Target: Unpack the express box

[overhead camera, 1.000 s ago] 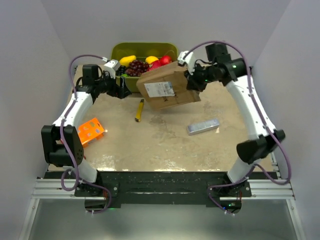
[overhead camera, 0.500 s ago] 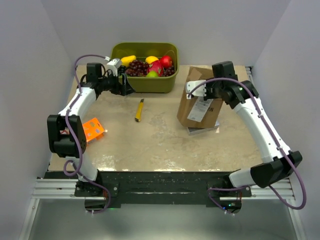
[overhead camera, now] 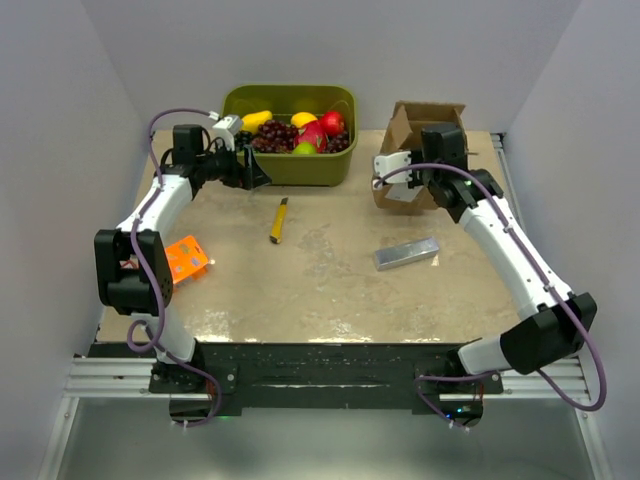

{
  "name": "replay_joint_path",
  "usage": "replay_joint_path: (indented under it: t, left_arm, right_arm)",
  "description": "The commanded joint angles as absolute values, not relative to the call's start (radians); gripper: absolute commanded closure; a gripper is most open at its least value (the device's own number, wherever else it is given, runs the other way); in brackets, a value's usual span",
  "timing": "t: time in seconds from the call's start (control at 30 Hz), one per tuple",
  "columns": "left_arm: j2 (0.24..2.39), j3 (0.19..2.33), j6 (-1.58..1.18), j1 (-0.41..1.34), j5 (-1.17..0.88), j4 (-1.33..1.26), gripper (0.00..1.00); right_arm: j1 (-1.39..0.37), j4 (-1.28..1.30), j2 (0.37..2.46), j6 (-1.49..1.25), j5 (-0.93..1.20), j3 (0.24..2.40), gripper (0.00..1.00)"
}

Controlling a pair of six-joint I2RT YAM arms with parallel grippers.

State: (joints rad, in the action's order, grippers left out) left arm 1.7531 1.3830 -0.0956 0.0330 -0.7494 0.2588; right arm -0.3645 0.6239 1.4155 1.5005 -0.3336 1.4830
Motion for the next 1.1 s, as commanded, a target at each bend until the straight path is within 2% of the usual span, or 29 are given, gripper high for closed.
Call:
replay_joint_path:
  t: [0.0, 0.17, 0.53, 0.6, 0.67, 0.73, 0.8, 0.9, 1.0, 1.03, 1.07]
  left_arm:
    - [1.723, 1.384, -0.127, 0.026, -0.776, 0.21, 0.13]
    - [1.709, 1.381, -0.127, 0.026, -0.773, 0.213, 0.13]
    - [1.703, 1.339, -0.14, 0.028, -0.776, 0.195, 0.13]
    - [1.707, 1.348, -0.141, 0.028, -0.779, 0.193, 0.13]
    - [1.716, 1.351, -0.144, 0.028, -0.779, 0.193, 0.12]
    - [1.726, 1.355, -0.152, 0.028, -0.784, 0.19, 0.13]
    - [1.73, 1.358, -0.158, 0.028, -0.787, 0.187, 0.13]
    - [1.74, 1.361, -0.161, 0.028, -0.793, 0.186, 0.12]
    - [1.743, 1.358, -0.164, 0.028, -0.793, 0.186, 0.13]
    - [1.741, 1.356, -0.166, 0.028, -0.792, 0.184, 0.13]
    - [1.741, 1.355, -0.167, 0.028, -0.795, 0.186, 0.13]
  right_arm:
    - [-0.368, 0.427, 1.401, 1.577, -0.362, 1.407, 1.0]
    - [-0.376, 0.31, 1.434, 1.55, -0.42, 1.328, 1.0]
    - [-0.406, 0.422, 1.336, 1.434, -0.422, 1.26, 1.0]
    - [-0.416, 0.458, 1.3, 1.405, -0.42, 1.244, 0.96]
    - [-0.429, 0.503, 1.278, 1.382, -0.402, 1.221, 0.87]
    - [-0.446, 0.54, 1.244, 1.374, -0.39, 1.189, 0.6]
    - [-0.457, 0.541, 1.22, 1.378, -0.388, 1.16, 0.41]
    - [-0.468, 0.545, 1.212, 1.352, -0.382, 1.178, 0.3]
    - [-0.471, 0.604, 1.23, 1.269, -0.336, 1.241, 0.12]
    - [-0.471, 0.647, 1.242, 1.237, -0.246, 1.323, 0.03]
    - [-0.471, 0.694, 1.249, 1.16, -0.194, 1.374, 0.01]
